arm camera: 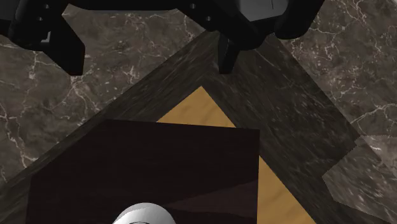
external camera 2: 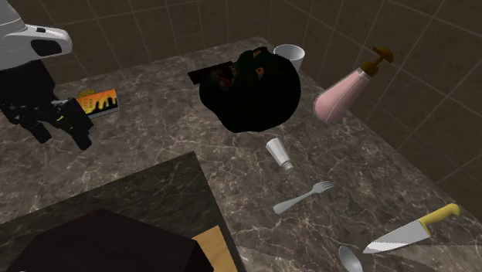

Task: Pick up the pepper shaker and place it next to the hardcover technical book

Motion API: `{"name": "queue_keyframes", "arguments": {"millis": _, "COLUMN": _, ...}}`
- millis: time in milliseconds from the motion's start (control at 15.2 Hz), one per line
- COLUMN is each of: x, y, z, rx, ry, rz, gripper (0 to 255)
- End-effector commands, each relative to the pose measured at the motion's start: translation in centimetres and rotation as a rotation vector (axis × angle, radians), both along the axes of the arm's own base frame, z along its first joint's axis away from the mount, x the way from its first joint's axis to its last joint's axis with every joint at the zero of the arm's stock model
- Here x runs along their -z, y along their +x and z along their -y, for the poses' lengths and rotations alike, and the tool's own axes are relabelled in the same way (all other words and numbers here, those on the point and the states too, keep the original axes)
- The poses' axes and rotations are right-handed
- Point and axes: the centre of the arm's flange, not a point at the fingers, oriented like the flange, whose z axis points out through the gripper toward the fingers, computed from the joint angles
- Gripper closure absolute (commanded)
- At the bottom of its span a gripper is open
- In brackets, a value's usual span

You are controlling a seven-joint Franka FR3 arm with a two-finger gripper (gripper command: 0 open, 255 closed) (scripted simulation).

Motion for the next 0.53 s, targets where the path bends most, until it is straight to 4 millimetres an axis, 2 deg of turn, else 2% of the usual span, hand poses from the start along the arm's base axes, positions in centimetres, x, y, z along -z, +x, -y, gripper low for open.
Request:
{"name": "queue_keyframes", "arguments": {"millis": 0, "x": 0.0, "y": 0.0, "z": 0.0, "rx": 0.000, "ry": 0.000, "rz": 0.000, "gripper": 0}}
{"name": "queue_keyframes", "arguments": {"millis": 462, "x": 2.8, "y": 1.5, "z": 8.9, "rx": -0.104, "ry": 0.043, "rz": 0.042, "gripper": 0}}
